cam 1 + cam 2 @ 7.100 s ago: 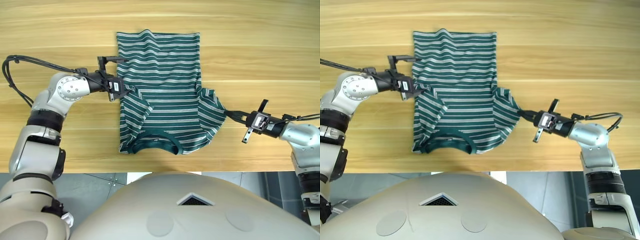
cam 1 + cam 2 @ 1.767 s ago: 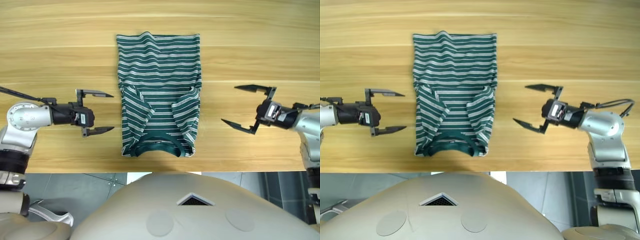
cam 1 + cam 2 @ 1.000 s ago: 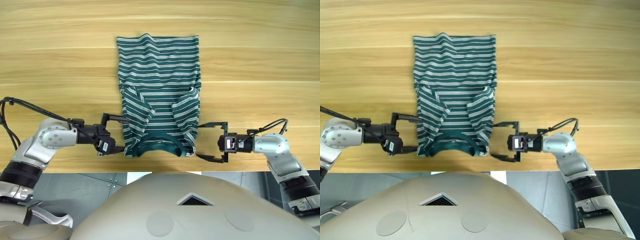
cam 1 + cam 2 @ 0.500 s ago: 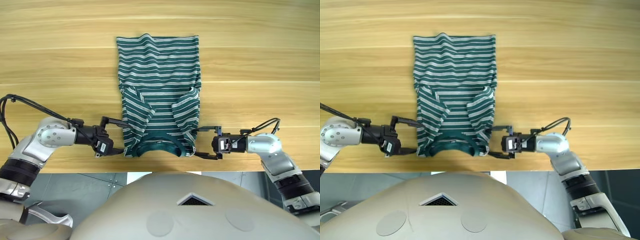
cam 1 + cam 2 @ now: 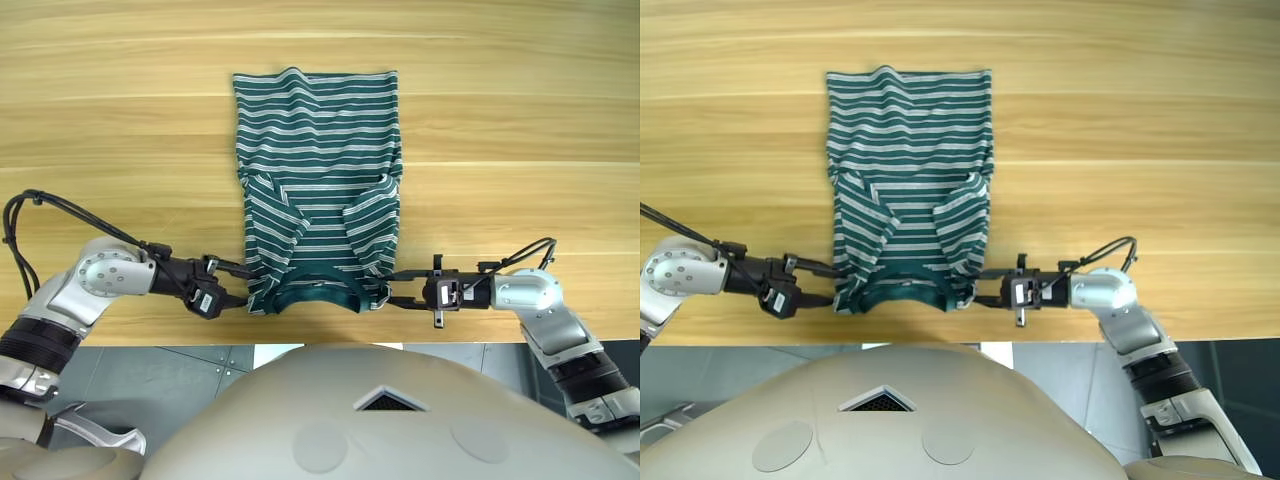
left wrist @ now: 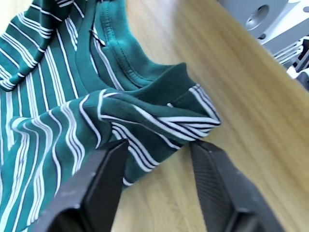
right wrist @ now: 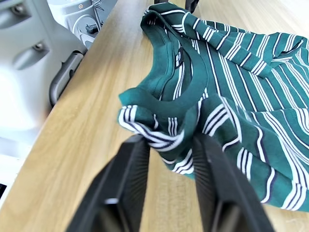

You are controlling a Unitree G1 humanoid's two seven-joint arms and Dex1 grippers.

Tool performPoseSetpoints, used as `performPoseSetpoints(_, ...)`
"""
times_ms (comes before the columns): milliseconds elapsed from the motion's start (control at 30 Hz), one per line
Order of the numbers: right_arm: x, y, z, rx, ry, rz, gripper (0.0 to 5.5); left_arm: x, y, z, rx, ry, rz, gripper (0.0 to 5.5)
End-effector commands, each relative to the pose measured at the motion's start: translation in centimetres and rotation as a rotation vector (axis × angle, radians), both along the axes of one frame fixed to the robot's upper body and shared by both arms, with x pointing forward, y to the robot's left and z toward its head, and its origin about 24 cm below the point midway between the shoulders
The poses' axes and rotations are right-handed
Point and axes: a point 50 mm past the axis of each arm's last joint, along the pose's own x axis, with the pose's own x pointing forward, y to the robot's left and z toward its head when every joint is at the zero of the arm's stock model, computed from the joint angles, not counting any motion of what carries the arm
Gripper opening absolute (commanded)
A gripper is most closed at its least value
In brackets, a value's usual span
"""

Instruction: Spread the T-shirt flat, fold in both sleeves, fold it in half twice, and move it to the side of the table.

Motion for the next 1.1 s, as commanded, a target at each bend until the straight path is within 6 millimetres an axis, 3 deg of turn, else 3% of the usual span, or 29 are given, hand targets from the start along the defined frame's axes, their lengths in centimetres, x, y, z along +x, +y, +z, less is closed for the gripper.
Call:
performPoseSetpoints(33, 0.4, 0.1, 0.1, 0.002, -0.012, -0.004, 0.63, -1.0, 0.0, -1.1, 0.051, 0.077, -0.027, 1.53)
performPoseSetpoints(167, 0.4, 0.1, 0.1, 0.001, -0.013, -0.006, 0.01, -1.0, -0.1, -1.1, 0.042, 0.084, -0.026, 0.9)
performPoseSetpoints(367, 0.4, 0.2, 0.0, 0.002, -0.012, -0.006, 0.0, -0.8, -0.2, -1.2, 0.034, 0.091, -0.021, 0.02)
performPoseSetpoints(600, 0.6, 0.0, 0.1, 0.001, -0.014, -0.013, 0.0, 0.8, -0.1, -0.2, -0.011, 0.049, 0.018, 0.02)
performPoseSetpoints(800, 0.8, -1.6, 1.1, -0.037, -0.036, -0.017, 0.0, 2.3, 0.3, 1.5, -0.068, -0.022, 0.063, 0.02)
performPoseSetpoints(1100, -0.9, -3.3, 3.8, -0.032, -0.022, 0.035, 0.0, 0.6, -0.1, 3.8, -0.173, -0.011, 0.019, 0.02)
